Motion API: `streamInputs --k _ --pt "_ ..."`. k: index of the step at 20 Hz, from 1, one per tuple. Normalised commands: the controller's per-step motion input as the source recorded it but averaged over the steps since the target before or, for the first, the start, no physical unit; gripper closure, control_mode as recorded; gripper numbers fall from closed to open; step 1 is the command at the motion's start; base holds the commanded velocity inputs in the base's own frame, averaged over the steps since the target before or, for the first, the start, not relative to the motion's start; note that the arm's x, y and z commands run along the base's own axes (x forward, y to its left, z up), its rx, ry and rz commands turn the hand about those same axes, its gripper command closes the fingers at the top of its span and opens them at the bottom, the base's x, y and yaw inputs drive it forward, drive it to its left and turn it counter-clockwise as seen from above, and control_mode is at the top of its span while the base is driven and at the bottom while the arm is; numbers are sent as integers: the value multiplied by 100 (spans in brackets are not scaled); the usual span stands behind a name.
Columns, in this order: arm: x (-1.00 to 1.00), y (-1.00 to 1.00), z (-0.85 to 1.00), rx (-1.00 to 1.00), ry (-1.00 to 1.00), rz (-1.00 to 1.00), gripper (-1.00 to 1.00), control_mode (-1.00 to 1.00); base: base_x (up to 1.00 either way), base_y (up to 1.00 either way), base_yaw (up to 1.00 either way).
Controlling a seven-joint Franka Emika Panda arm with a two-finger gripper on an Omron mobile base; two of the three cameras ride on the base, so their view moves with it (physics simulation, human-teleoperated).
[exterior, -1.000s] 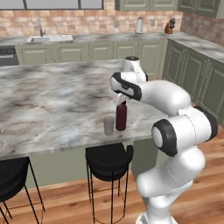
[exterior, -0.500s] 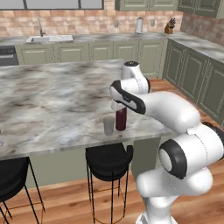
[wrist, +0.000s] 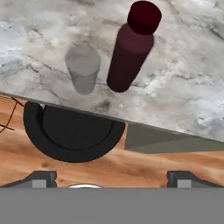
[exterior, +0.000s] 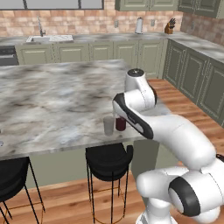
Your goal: There is a wine glass and glass cup on the dining counter. Place the wine bottle next to the wine glass and the juice bottle next to the glass cup.
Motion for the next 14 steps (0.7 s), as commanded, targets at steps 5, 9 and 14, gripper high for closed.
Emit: streamInputs --k 5,9,14 --pt "-58 -2 -13 0 -11 -14 -100 -100 0 0 0" --pt "-53 -5 -22 1 -8 -11 -100 -100 0 0 0" --pt "-34 -13 -10 9 -1 -8 -100 -100 0 0 0"
